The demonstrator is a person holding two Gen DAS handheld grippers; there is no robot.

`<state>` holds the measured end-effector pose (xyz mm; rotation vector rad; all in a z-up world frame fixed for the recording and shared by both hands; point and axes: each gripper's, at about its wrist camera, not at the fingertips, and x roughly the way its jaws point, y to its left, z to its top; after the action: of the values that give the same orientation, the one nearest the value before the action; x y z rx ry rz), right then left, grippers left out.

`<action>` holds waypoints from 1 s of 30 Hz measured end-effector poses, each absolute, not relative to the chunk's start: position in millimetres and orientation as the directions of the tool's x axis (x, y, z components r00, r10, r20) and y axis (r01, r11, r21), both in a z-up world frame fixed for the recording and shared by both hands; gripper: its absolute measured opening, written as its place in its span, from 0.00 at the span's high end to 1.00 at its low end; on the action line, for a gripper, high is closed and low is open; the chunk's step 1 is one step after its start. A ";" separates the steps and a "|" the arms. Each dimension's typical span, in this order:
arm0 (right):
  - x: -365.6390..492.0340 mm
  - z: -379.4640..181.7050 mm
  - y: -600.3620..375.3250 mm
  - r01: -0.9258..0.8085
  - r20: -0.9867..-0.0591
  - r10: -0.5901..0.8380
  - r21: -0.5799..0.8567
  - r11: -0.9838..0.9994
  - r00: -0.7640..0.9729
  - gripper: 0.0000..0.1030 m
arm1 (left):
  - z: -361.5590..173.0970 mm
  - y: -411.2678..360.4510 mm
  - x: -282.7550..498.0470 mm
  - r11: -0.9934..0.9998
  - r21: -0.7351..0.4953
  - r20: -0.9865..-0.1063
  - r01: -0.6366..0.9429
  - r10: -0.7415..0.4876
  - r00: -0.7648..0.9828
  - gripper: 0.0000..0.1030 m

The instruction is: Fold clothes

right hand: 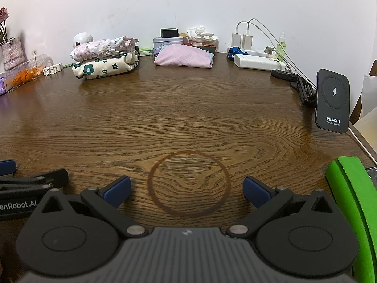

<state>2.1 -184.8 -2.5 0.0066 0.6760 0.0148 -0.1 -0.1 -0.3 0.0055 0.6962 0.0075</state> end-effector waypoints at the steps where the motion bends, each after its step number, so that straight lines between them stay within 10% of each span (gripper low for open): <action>1: 1.7 -2.8 -184.9 -0.012 -0.626 0.016 0.011 1.000 0.780 0.01 | -0.3 0.0 -0.2 1.000 0.008 -0.641 -0.005 0.009 0.767 0.00; 30: 6.7 -3.1 -185.0 -0.018 -0.621 0.023 0.014 1.000 0.783 0.00 | -0.2 -3.2 14.8 1.000 0.010 -0.640 -0.021 0.023 0.768 0.00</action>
<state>6.7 -185.0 -3.1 0.0070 0.6706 0.0223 14.8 -3.2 -0.2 0.0026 0.6947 0.0239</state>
